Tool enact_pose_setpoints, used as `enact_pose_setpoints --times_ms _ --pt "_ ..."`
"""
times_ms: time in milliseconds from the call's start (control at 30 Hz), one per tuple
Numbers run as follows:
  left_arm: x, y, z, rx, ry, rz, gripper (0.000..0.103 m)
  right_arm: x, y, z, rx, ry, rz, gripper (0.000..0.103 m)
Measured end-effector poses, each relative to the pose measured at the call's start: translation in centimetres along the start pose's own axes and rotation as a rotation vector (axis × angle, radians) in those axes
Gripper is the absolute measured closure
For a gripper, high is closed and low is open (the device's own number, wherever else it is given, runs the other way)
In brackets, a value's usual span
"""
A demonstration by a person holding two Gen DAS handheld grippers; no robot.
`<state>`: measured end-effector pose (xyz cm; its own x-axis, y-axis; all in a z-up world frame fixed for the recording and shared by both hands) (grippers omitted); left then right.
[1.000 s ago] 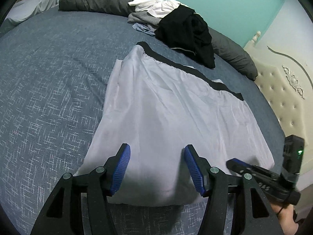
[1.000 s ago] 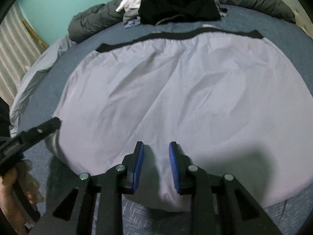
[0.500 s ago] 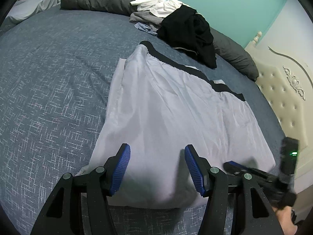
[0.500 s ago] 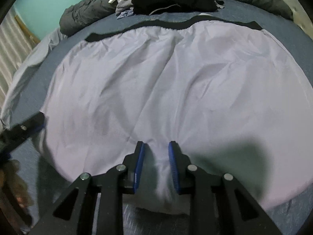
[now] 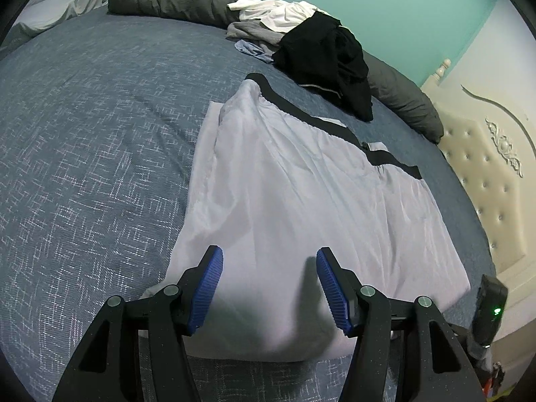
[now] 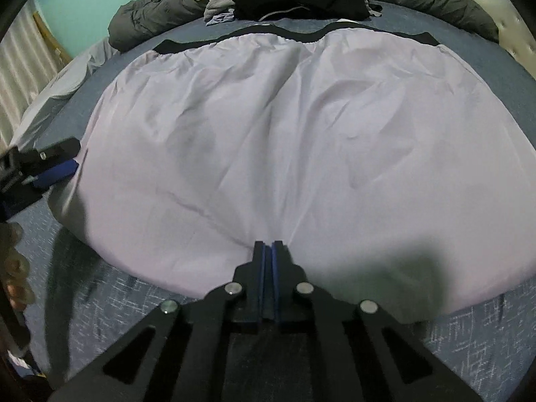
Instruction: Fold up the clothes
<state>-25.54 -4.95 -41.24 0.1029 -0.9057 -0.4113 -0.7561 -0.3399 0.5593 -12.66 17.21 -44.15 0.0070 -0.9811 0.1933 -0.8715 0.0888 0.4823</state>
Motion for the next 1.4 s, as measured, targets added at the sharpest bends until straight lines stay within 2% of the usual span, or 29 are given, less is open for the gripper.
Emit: enact_pose_setpoints --times_ms 100,267,400,533,700,967,1100,1400 --pt "0.1 0.2 -0.1 -0.002 0.002 -0.001 0.041 0.7 0.3 -1.6 -0.031 -0.011 -0.032 0.100" --pt "0.5 0.4 -0.4 -0.007 0.003 -0.014 0.040 0.2 -0.7 -0.2 0.016 0.017 -0.001 0.101" --pt "0.9 0.5 -0.5 -0.009 0.004 -0.022 0.039 0.0 1.6 -2.0 -0.022 0.045 0.008 0.101" --pt "0.9 0.6 -0.6 -0.011 0.002 -0.026 0.039 -1.1 4.8 -2.0 -0.037 0.016 0.017 0.101" --pt "1.0 0.6 -0.5 -0.010 -0.003 -0.032 0.039 -2.2 5.6 0.5 0.061 -0.007 -0.011 0.101" --pt "1.2 0.7 -0.5 -0.005 -0.008 -0.035 0.039 -2.9 13.0 4.2 0.103 -0.032 0.028 0.101" --pt "1.3 0.6 -0.3 -0.001 -0.010 -0.041 0.039 -3.1 16.6 6.0 0.108 -0.014 0.056 0.101" --pt "1.5 0.4 -0.3 0.007 -0.014 -0.040 0.039 -3.9 21.6 9.1 0.099 -0.048 0.089 0.100"
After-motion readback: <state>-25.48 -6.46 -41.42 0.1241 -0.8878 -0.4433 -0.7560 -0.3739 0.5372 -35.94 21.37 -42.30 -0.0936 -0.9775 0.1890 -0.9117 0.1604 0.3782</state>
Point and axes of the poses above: each gripper's, at about its wrist camera, not at the fingertips, and z roughly the way its jaws point, x to its left, y to its top, the point moved 8 cm from there along z, roughly the way its jaws point
